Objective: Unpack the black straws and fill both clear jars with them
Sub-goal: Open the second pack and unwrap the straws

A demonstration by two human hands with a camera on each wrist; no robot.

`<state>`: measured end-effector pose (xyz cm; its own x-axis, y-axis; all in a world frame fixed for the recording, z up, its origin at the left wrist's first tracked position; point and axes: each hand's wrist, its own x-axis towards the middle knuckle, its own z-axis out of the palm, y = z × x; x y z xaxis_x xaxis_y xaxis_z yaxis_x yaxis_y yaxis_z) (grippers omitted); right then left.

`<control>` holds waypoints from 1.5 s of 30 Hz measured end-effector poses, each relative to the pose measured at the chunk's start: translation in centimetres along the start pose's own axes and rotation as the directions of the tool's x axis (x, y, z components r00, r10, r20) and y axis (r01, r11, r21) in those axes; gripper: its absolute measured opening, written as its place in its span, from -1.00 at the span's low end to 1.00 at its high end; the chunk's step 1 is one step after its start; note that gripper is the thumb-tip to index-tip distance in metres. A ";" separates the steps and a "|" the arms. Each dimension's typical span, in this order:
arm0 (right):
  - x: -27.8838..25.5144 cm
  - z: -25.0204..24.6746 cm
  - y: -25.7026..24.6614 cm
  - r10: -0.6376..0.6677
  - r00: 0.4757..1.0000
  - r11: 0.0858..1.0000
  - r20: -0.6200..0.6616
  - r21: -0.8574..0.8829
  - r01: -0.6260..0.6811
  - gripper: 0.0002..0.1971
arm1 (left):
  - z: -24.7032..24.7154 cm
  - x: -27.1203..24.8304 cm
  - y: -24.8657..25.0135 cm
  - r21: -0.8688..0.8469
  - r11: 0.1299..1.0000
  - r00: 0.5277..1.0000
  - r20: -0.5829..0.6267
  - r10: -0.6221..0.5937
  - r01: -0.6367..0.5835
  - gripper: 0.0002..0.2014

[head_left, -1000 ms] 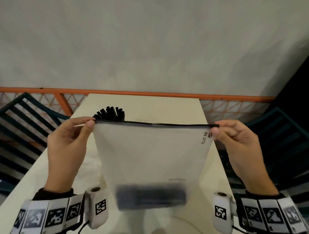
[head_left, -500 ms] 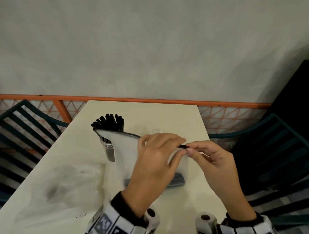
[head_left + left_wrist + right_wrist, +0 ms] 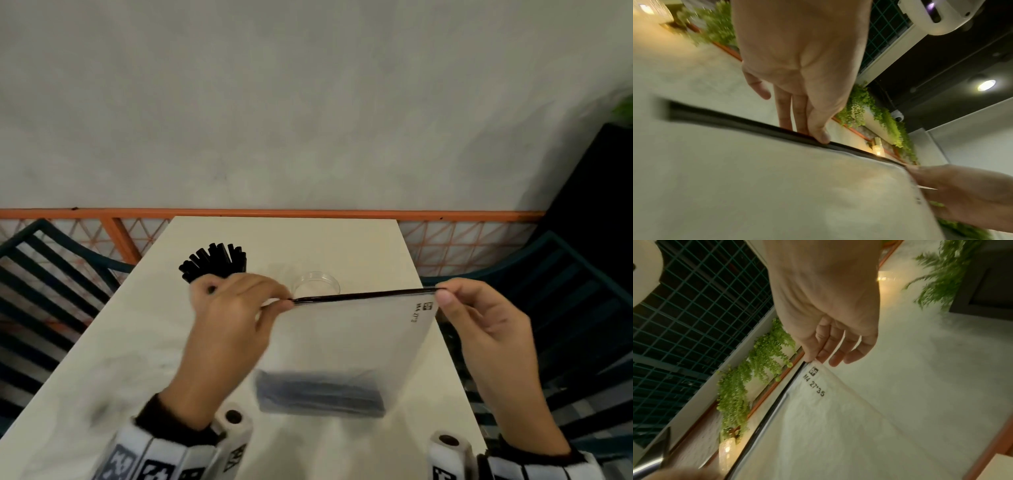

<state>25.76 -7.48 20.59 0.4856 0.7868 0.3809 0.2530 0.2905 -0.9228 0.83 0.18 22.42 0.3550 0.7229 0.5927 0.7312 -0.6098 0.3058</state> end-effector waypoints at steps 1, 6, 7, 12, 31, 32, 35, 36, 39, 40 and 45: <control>0.2 -0.5 -0.1 0.001 1.000 1.000 -0.011 -0.002 -0.001 -0.76 | -0.5 -0.4 -1.2 0.016 0.999 0.999 -0.004 -0.034 0.034 -0.76; 0.3 -1.8 0.1 0.035 0.999 0.999 -0.012 0.039 -0.034 -0.91 | -2.3 -2.0 -5.4 -0.006 0.989 0.989 0.008 -0.149 0.149 -0.85; 0.2 -1.6 0.0 0.036 0.999 0.997 0.020 0.063 -0.037 -0.87 | -2.3 -2.1 -5.5 -0.020 0.987 0.987 0.020 -0.161 0.161 -0.87; -0.5 0.2 -0.1 0.007 0.984 0.991 0.176 0.129 -0.030 -0.86 | -0.3 -1.9 -2.6 -0.190 0.980 0.991 0.130 -0.040 0.065 -0.74; -0.4 2.5 1.5 -0.081 0.997 0.838 0.009 -0.541 0.073 -0.80 | 3.4 0.1 2.0 -0.310 0.934 0.984 0.030 -0.177 0.178 -0.58; -0.1 2.4 1.5 -0.100 0.995 0.833 -0.016 -0.549 0.075 -0.83 | 3.2 0.1 2.0 -0.269 0.950 0.986 0.003 -0.166 0.160 -0.55; 0.8 1.4 0.7 -0.094 0.992 0.863 -0.085 -0.503 0.039 -0.85 | 2.7 0.0 0.7 -0.052 0.979 0.976 -0.085 -0.201 0.197 -0.50; 1.1 1.1 0.5 -0.070 0.994 0.878 -0.081 -0.479 0.023 -0.82 | 2.5 -0.1 0.1 0.004 0.972 0.968 -0.089 -0.233 0.234 -0.50; 1.4 1.0 0.0 0.030 0.999 0.947 0.022 -0.322 -0.021 -0.81 | 2.1 -0.4 -0.9 -0.037 0.963 0.963 -0.044 -0.267 0.266 -0.49; 1.3 1.2 -0.2 0.065 0.996 0.966 0.063 -0.253 -0.047 -0.82 | 2.0 -0.5 -1.0 -0.102 0.958 0.963 0.002 -0.270 0.269 -0.44; 0.2 3.2 0.0 0.232 0.925 0.970 0.300 -0.003 -0.242 -0.84 | 2.5 -0.4 -0.2 -0.552 0.725 0.909 0.310 -0.279 0.411 -0.30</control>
<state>23.24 -5.59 20.51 0.2566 0.9589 0.1209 0.1306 0.0896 -0.9874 1.93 0.82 20.26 0.2988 0.9281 0.2222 0.3549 -0.3242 0.8769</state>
